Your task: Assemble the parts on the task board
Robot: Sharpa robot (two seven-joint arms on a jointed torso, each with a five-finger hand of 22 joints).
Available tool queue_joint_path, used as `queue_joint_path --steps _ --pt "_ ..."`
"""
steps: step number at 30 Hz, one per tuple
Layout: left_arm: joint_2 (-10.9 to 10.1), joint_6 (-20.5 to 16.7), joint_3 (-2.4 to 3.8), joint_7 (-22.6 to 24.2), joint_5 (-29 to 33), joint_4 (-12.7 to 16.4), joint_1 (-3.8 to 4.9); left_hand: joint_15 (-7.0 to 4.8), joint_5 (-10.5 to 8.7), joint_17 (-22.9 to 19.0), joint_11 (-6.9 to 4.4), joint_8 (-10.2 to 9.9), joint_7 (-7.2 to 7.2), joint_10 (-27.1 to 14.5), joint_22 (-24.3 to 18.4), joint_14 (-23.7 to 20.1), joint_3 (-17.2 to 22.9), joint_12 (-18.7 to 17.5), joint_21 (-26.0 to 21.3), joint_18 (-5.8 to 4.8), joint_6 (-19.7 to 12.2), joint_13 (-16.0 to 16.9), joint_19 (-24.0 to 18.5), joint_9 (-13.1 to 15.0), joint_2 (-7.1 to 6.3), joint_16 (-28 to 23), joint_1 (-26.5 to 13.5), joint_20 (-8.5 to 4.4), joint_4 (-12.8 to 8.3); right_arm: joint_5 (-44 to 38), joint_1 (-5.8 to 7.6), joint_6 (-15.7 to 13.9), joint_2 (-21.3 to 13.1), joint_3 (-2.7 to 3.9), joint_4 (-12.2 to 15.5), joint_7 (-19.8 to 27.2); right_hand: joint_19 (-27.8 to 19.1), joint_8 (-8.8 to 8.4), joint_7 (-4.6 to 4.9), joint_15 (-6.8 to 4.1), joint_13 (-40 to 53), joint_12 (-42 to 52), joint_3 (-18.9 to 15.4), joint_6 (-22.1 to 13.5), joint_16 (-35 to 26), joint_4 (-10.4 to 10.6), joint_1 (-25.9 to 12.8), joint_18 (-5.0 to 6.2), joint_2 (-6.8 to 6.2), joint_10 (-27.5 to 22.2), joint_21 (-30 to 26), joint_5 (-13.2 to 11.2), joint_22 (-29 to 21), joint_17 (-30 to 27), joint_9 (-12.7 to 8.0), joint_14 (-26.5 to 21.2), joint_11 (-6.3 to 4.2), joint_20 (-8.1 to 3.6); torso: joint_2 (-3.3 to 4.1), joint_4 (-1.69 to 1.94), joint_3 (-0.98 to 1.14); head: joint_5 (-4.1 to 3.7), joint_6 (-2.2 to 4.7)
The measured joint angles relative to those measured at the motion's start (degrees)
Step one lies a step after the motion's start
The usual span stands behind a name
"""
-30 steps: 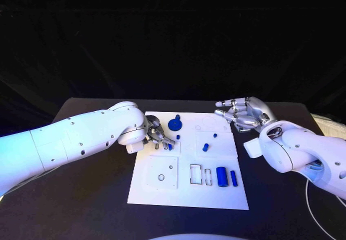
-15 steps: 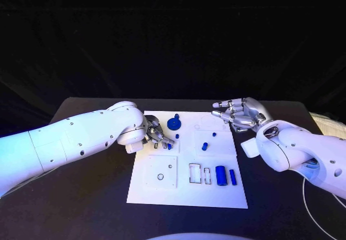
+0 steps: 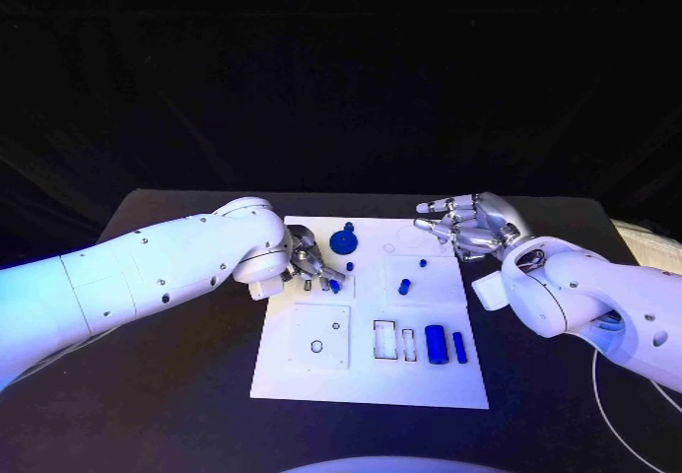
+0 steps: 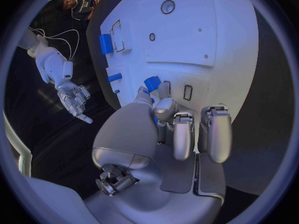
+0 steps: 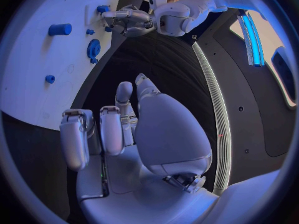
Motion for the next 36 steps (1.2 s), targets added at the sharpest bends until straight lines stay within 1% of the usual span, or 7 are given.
queue_joint_path --steps 8,18,25,27,29,30,36 --pt "0.3 0.2 0.0 0.0 0.0 -0.4 -0.05 0.0 0.0 0.0 0.0 0.2 0.0 0.0 0.0 0.0 0.2 0.0 0.0 0.0 0.0 -0.2 0.0 0.3 0.0 0.0 0.0 0.0 0.0 0.0 -0.11 0.2 0.1 0.0 -0.1 -0.1 0.0 0.0 0.0 0.0 -0.1 0.0 0.0 0.0 0.0 0.0 0.0 0.0 0.0 0.0 0.0 0.0 0.0 -0.1 0.0 0.0 0.0 0.0 0.03 0.07 -0.01 -0.11 -0.13" --pt "0.2 0.2 0.02 0.0 0.0 0.1 -0.14 0.0 0.0 0.0 0.0 0.4 0.0 0.0 0.0 0.0 0.3 0.0 0.0 0.0 0.0 -0.3 0.0 0.6 0.0 0.0 0.0 0.0 0.0 0.0 -0.26 0.4 0.2 0.0 -0.2 -0.1 0.0 0.0 0.0 0.0 -0.1 0.0 0.0 0.0 0.0 0.0 0.0 0.0 0.0 0.0 0.0 0.0 0.0 -0.1 0.0 0.0 0.0 0.0 0.03 0.26 -0.03 -0.37 -0.16" --pt "0.1 0.3 0.02 0.0 0.0 0.3 -0.17 -0.43 0.0 0.0 -0.21 0.7 0.0 0.2 0.0 0.0 0.5 0.0 0.0 0.0 0.0 -0.4 0.0 1.4 -0.37 0.0 -1.6 0.0 0.2 0.0 -0.38 0.5 0.3 0.0 -0.3 -0.2 0.0 0.0 0.0 0.0 -0.1 0.0 0.0 0.0 0.0 0.0 0.0 0.0 0.0 0.0 0.0 0.0 0.0 -0.1 0.0 0.0 0.0 0.0 0.03 0.34 -0.04 -0.4 -0.11" --pt "0.1 0.4 0.02 0.0 0.0 0.3 -0.18 -0.43 0.0 0.0 -0.33 1.0 0.0 0.3 0.0 0.0 0.4 0.0 0.2 -0.64 0.0 -0.4 0.0 1.9 -0.54 0.0 -2.4 0.0 0.2 0.0 -0.4 0.5 0.4 0.0 -0.3 -0.2 0.0 0.0 0.0 0.0 -0.1 0.0 0.0 0.0 0.0 0.0 0.0 0.01 0.0 0.0 0.0 0.0 0.0 -0.1 0.0 0.0 0.0 0.0 0.03 0.36 -0.04 -0.42 -0.11" --pt "0.1 0.4 0.02 0.0 0.0 0.4 -0.19 -0.43 0.0 0.0 -0.41 1.1 0.0 0.4 0.0 0.0 0.2 0.0 0.2 -0.89 0.0 -0.4 -0.1 2.3 -0.55 0.0 -2.8 -0.11 0.4 0.0 -0.44 0.5 0.4 0.0 -0.4 -0.2 0.0 0.0 0.0 0.0 -0.1 0.0 0.0 0.0 0.0 0.0 0.0 0.0 0.0 0.0 0.0 0.0 0.0 -0.1 0.0 0.0 0.0 0.0 0.03 0.38 -0.04 -0.45 -0.12" --pt "0.1 0.4 0.02 0.0 0.0 0.4 -0.19 -0.43 0.0 0.0 -0.41 1.1 0.0 0.4 0.0 0.0 0.1 0.0 0.2 -0.91 0.0 -0.5 -0.2 2.4 -0.8 0.0 -3.1 -0.2 0.4 0.0 -0.45 0.5 0.4 0.0 -0.4 -0.2 0.0 0.0 0.0 0.0 -0.1 0.0 0.0 0.0 0.0 0.0 0.0 0.0 0.01 0.0 0.0 0.0 0.0 -0.1 0.0 0.0 0.0 0.0 0.03 0.39 -0.04 -0.46 -0.14" --pt "0.1 0.4 0.02 -0.1 0.0 0.4 -0.2 -0.43 0.0 0.0 -0.41 1.1 -0.21 0.4 0.0 0.0 -0.4 0.0 0.2 -0.93 -0.2 -0.6 0.0 3.0 -0.74 0.0 -3.8 -0.41 0.4 0.0 -0.62 0.6 0.5 0.0 -0.6 -0.2 0.0 0.0 0.0 0.0 -0.1 0.0 0.0 0.0 0.0 0.0 -0.2 0.0 0.23 0.0 0.0 0.0 0.0 -0.1 0.0 0.0 0.0 0.0 0.05 0.4 -0.04 -0.48 -0.13"
